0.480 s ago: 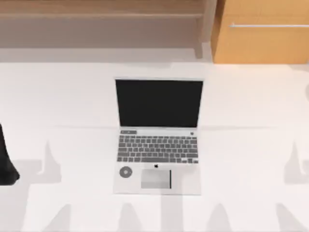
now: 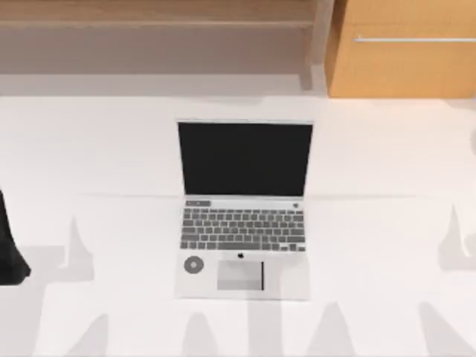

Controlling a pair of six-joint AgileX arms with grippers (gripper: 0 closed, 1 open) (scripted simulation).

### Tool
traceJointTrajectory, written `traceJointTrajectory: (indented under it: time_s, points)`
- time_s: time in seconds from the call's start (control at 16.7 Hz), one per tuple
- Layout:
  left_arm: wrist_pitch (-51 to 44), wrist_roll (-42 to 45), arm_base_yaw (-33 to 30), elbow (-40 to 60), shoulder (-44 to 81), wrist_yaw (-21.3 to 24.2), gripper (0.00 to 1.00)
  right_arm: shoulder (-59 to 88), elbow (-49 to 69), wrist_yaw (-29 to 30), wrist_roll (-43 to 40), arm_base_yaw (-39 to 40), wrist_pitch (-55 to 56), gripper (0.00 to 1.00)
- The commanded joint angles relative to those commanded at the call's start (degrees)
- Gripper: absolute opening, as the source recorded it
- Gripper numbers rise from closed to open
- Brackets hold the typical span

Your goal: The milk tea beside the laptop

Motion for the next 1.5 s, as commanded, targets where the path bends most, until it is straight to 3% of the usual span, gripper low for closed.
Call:
traceJointTrajectory:
  time_s: [1.02, 1.5]
  points:
    - [0.0, 0.0, 0.0, 0.0, 0.0, 0.0, 1.00, 90.0, 17.8, -24.1, 0.7, -23.5, 68.8, 1.00]
    - [0.0, 0.0, 0.0, 0.0, 0.0, 0.0, 1.00, 113.7, 24.5, -29.5, 1.0, -31.5, 89.8, 1.00]
